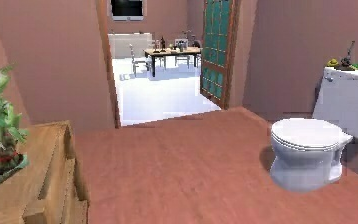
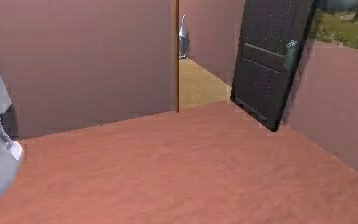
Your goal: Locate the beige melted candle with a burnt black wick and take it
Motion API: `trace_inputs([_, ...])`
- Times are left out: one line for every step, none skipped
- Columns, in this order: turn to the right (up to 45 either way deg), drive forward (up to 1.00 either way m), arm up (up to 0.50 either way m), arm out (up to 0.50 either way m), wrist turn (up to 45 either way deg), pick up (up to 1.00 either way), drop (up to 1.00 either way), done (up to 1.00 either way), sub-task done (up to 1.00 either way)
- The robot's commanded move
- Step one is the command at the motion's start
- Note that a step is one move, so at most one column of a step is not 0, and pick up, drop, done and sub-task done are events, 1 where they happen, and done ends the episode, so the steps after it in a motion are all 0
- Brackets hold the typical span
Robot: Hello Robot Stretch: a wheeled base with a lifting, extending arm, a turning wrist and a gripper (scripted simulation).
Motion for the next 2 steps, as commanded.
trace_inputs([0.0, 0.35, 0.00, 0.00, 0.0, 0.00, 0.00, 0.00, 0.00])
trace_inputs([-45.0, 0.00, 0.00, 0.00, 0.0, 0.00, 0.00, 0.00, 0.00])
